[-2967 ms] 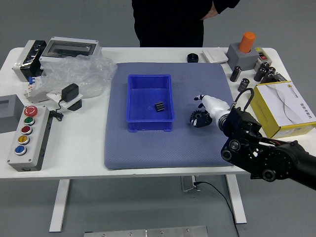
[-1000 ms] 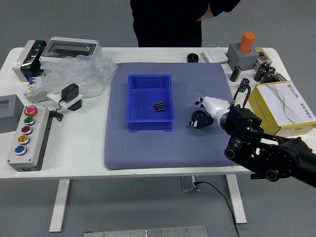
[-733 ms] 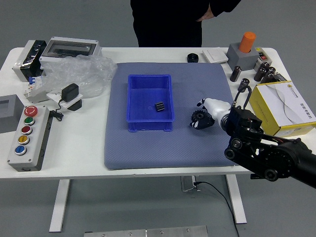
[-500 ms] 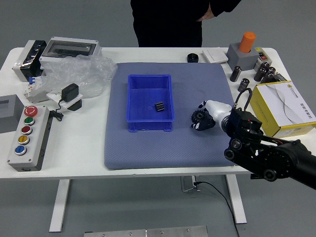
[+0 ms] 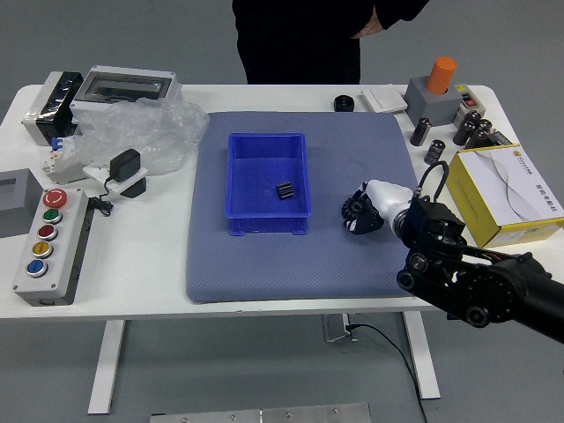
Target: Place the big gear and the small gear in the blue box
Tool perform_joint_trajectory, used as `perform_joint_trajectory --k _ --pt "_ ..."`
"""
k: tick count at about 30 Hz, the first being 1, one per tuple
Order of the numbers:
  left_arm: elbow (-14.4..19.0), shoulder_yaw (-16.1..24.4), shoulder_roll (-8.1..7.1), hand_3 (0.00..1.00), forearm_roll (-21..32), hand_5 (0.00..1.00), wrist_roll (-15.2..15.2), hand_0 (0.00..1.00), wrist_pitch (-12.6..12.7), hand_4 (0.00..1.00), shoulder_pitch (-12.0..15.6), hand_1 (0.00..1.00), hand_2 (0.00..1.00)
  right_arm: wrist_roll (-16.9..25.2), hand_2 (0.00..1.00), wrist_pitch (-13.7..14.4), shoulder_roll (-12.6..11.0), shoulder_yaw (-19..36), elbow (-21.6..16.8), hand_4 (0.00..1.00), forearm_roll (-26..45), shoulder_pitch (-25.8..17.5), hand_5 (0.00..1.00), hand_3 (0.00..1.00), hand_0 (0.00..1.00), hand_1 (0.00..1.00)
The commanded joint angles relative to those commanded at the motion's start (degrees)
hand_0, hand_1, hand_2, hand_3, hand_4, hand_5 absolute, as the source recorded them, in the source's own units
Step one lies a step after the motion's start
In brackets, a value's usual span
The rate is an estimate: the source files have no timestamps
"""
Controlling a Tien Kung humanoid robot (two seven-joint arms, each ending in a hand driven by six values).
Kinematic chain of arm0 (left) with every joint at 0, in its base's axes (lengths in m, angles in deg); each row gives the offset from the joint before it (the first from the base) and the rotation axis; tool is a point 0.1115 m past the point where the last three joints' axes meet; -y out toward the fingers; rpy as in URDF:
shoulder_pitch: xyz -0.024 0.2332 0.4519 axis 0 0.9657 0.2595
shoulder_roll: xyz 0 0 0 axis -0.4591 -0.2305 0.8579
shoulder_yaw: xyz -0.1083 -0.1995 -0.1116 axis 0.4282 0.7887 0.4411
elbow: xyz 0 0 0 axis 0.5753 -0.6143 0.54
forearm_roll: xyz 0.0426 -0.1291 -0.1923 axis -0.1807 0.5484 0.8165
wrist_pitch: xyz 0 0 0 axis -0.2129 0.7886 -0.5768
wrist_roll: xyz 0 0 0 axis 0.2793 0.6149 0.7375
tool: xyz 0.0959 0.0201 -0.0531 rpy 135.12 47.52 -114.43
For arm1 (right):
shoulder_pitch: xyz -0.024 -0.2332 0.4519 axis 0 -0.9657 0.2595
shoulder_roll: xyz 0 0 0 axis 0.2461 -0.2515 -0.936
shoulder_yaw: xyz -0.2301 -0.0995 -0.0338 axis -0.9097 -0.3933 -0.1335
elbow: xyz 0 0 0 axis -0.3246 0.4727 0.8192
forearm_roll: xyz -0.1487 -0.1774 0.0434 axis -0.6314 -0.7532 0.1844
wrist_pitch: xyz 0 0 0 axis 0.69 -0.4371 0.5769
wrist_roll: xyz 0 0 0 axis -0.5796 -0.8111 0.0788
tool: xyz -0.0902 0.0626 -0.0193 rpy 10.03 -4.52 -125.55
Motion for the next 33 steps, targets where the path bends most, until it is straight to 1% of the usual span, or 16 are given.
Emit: perform_joint_trajectory --k 2,3,8,9,14,15,20,21,24,28,33 --pt "0.0 0.0 0.0 0.811 0.0 0.131 0.0 0.756 0.0 0.599 0.0 0.74 0.765 0.0 0.689 0.2 0.1 -0.1 0.0 0.59 -0.4 -0.1 0.229 0.69 0.678 0.604" --pt "0.0 0.0 0.0 0.811 0.0 0.13 0.0 0.757 0.0 0.599 0.0 0.74 0.765 0.0 0.596 0.4 0.1 -0.2 0.0 0.489 -0.6 -0.1 0.179 0.643 0.716 0.54" --pt "0.0 -0.1 0.01 0.811 0.1 0.13 0.0 0.757 0.0 0.599 0.0 0.74 0.765 0.0 0.596 1.2 0.3 -0.4 -0.1 0.489 -1.7 -0.3 0.179 0.643 0.716 0.54" --pt "0.0 -0.1 0.02 0.811 0.1 0.13 0.0 0.756 0.0 0.601 0.0 0.739 0.763 0.0 0.548 1.4 0.3 -0.4 -0.1 0.412 -1.9 -0.4 0.114 0.612 0.703 0.515" --pt "0.0 -0.1 0.05 0.811 0.1 0.13 0.0 0.756 0.1 0.601 0.0 0.739 0.763 0.0 0.548 2.5 0.5 -0.3 -0.1 0.412 -3.0 -0.7 0.114 0.612 0.703 0.515" --pt "0.0 -0.1 0.05 0.81 0.1 0.13 0.0 0.756 0.1 0.6 0.0 0.739 0.762 0.0 0.513 2.8 0.5 -0.2 -0.2 0.386 -3.2 -0.8 0.015 0.595 0.668 0.496" --pt "0.0 -0.1 0.07 0.81 0.2 0.13 0.0 0.756 0.1 0.6 0.0 0.739 0.762 0.0 0.513 3.8 0.6 0.7 -0.5 0.386 -3.9 -1.2 0.015 0.595 0.668 0.496" --pt "0.0 -0.1 0.08 0.81 0.2 0.13 0.0 0.757 0.1 0.601 0.1 0.738 0.764 0.0 0.503 3.9 0.6 1.0 -0.6 0.381 -4.2 -1.3 0.002 0.587 0.652 0.489" --pt "0.0 -0.1 0.1 0.81 0.2 0.13 0.0 0.757 0.1 0.601 0.1 0.738 0.764 0.0 0.503 4.2 0.5 2.5 -1.2 0.381 -5.2 -1.5 0.002 0.587 0.652 0.489" --pt "0.0 -0.1 0.1 0.81 0.1 0.13 0.0 0.756 0.0 0.604 0.1 0.738 0.763 0.0 0.501 3.9 0.2 4.8 -2.6 0.387 -7.3 -1.3 0.002 0.591 0.658 0.489" --pt "0.0 0.0 0.03 0.809 0.1 0.132 0.0 0.756 -0.1 0.606 0.1 0.739 0.762 0.0 0.501 2.8 -0.3 7.9 -5.5 0.394 -10.3 -0.5 0.002 0.593 0.661 0.491"
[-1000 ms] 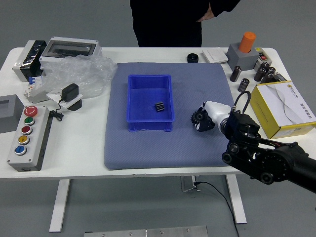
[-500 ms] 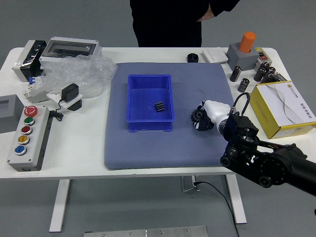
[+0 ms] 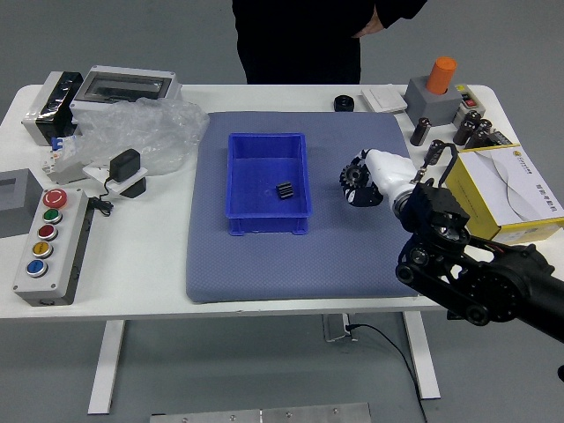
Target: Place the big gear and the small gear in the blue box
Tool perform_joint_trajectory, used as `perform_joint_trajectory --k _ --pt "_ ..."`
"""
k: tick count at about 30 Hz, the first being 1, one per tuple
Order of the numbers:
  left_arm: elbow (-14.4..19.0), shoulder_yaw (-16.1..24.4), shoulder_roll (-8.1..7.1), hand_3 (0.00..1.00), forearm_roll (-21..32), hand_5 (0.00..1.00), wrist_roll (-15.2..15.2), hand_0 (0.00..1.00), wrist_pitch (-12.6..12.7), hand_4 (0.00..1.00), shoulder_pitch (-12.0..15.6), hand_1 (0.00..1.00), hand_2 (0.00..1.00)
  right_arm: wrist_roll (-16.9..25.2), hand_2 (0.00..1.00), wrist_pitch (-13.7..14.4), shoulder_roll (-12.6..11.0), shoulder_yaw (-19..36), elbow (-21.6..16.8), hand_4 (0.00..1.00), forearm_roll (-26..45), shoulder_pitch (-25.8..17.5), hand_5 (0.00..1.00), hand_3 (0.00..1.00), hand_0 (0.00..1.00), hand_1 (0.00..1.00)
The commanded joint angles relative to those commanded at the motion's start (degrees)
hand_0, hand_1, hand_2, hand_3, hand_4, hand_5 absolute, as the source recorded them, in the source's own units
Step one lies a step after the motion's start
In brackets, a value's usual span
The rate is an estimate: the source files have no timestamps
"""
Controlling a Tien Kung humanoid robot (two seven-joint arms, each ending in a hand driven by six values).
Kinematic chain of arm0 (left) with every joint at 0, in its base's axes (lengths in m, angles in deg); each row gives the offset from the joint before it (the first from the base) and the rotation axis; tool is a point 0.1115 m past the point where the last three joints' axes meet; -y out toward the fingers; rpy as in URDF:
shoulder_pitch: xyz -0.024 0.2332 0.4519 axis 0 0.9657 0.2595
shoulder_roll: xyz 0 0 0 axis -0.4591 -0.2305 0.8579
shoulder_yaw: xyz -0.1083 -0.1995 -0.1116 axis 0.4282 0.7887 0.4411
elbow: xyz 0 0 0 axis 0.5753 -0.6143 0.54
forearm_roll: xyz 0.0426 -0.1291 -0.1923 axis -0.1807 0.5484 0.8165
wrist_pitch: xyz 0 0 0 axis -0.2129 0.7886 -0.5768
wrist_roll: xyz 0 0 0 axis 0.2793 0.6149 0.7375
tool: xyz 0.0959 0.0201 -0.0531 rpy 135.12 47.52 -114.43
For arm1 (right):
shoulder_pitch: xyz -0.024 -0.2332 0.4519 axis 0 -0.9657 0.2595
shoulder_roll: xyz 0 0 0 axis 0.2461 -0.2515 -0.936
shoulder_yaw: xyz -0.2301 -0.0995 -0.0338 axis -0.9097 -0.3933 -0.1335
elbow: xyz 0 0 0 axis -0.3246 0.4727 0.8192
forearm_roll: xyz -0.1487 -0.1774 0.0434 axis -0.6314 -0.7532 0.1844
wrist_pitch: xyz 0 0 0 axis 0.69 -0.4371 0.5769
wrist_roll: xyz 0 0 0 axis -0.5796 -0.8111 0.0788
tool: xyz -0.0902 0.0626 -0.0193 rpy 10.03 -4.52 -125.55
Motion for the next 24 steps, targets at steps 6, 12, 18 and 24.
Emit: perform_joint_trajectory --k 6,12,18,24 --pt "0.0 0.1 -0.04 0.809 -0.1 0.131 -0.1 0.756 -0.2 0.607 0.1 0.739 0.762 0.0 0.501 -1.6 0.3 2.7 -3.7 0.388 -3.3 1.5 0.002 0.593 0.662 0.493" --pt "0.0 0.2 0.01 0.809 -0.4 0.131 -0.2 0.756 -0.4 0.608 0.1 0.739 0.762 0.0 0.499 -2.1 3.2 3.1 -4.9 0.395 -5.3 2.6 0.002 0.59 0.666 0.493" --pt "0.0 0.3 0.05 0.809 -0.8 0.131 -0.3 0.756 -0.5 0.608 0.2 0.739 0.763 0.0 0.501 -1.5 6.5 2.5 -3.8 0.398 -5.7 2.9 0.002 0.591 0.67 0.493" --pt "0.0 0.3 0.07 0.809 -1.0 0.131 -0.3 0.756 -0.6 0.608 0.3 0.738 0.762 0.0 0.543 -0.5 9.4 2.6 -2.7 0.329 -6.2 2.6 0.069 0.63 0.728 0.516"
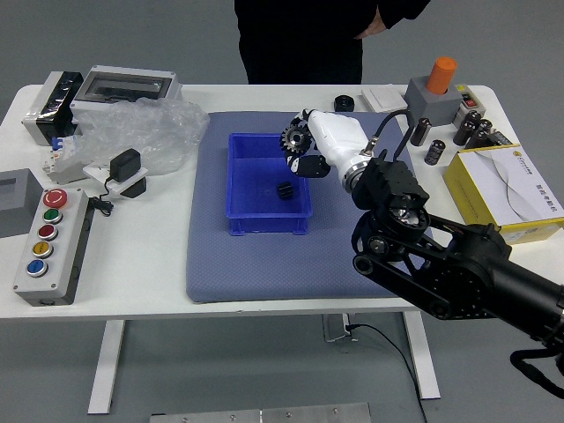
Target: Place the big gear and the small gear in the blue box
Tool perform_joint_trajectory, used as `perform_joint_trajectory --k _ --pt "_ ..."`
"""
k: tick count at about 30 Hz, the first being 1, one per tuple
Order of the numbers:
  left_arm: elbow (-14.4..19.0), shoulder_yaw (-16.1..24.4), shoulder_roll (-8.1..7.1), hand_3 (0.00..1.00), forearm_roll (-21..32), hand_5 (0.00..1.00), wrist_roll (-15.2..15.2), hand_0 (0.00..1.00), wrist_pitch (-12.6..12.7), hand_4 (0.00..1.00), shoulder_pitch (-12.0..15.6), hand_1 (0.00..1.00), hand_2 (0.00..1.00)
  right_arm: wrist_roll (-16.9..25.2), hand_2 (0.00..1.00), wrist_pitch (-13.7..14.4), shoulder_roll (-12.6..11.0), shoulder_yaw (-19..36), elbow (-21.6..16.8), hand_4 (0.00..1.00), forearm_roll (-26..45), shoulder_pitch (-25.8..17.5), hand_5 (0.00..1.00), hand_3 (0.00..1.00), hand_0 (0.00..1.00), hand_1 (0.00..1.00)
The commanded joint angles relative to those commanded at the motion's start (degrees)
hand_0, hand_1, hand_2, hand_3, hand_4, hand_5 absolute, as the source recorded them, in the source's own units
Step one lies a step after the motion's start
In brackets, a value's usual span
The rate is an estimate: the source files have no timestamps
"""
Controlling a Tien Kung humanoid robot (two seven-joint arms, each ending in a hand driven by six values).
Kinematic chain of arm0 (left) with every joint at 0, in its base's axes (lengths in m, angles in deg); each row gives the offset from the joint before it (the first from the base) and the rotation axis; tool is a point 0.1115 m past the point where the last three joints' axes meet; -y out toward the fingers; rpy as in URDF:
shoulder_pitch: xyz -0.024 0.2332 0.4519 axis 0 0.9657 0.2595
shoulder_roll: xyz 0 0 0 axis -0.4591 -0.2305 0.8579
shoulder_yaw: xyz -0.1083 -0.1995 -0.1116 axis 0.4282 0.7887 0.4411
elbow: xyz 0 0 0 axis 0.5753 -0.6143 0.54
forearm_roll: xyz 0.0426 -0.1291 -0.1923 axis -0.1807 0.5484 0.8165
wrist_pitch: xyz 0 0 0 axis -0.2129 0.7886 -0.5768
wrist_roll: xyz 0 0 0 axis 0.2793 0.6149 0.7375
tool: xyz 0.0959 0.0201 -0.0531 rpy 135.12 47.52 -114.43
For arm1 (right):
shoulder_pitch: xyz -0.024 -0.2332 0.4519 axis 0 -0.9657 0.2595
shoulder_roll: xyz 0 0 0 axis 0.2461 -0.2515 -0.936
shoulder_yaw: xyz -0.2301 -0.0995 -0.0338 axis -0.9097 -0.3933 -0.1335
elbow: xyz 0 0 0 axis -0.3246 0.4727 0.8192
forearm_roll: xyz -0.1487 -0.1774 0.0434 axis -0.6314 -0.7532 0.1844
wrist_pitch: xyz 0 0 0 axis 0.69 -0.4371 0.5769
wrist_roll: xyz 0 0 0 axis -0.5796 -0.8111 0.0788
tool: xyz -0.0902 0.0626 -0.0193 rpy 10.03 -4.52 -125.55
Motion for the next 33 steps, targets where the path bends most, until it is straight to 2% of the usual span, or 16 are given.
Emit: perform_joint_trajectory --k 5,6,11,12,17,18,27,33 --pt "0.0 0.0 0.07 0.809 0.0 0.131 0.0 0.756 -0.1 0.608 0.0 0.738 0.762 0.0 0.543 0.8 1.2 0.5 1.0 0.329 1.2 -0.3 0.069 0.63 0.728 0.516" --pt "0.0 0.1 0.09 0.809 0.0 0.132 -0.1 0.756 -0.1 0.608 0.0 0.738 0.763 0.0 0.672 0.8 1.4 0.7 1.2 0.569 1.3 -0.3 0.192 0.766 0.686 0.547" --pt "0.0 0.1 0.17 0.809 -0.1 0.132 -0.1 0.756 -0.1 0.608 0.0 0.738 0.763 0.0 0.672 0.5 2.1 1.6 2.0 0.569 2.4 -0.4 0.192 0.766 0.686 0.547" --pt "0.0 0.1 0.19 0.809 -0.1 0.133 -0.2 0.756 -0.1 0.607 0.0 0.739 0.763 0.0 0.798 0.4 2.2 1.8 2.1 0.709 2.7 -0.4 0.254 0.983 0.682 0.621" --pt "0.0 0.1 0.27 0.809 -0.1 0.133 -0.2 0.756 -0.1 0.607 0.0 0.739 0.763 0.0 0.798 -0.2 2.5 2.2 2.5 0.709 3.8 -0.3 0.254 0.983 0.682 0.621" --pt "0.0 0.1 0.27 0.809 -0.1 0.133 -0.2 0.756 -0.1 0.607 0.0 0.739 0.763 0.0 0.871 -0.3 2.6 2.3 2.6 0.789 3.9 -0.3 0.322 0.998 0.721 0.66" --pt "0.0 0.1 0.31 0.81 -0.1 0.134 -0.2 0.756 -0.1 0.607 -0.1 0.739 0.764 0.0 0.898 -0.5 3.0 2.4 2.6 0.822 4.8 -0.4 0.357 0.998 0.734 0.676" --pt "0.0 0.1 0.29 0.81 0.0 0.136 -0.2 0.756 0.0 0.606 0.0 0.739 0.765 0.0 0.899 1.6 2.2 4.2 2.2 0.827 4.3 -1.4 0.373 0.998 0.737 0.683"
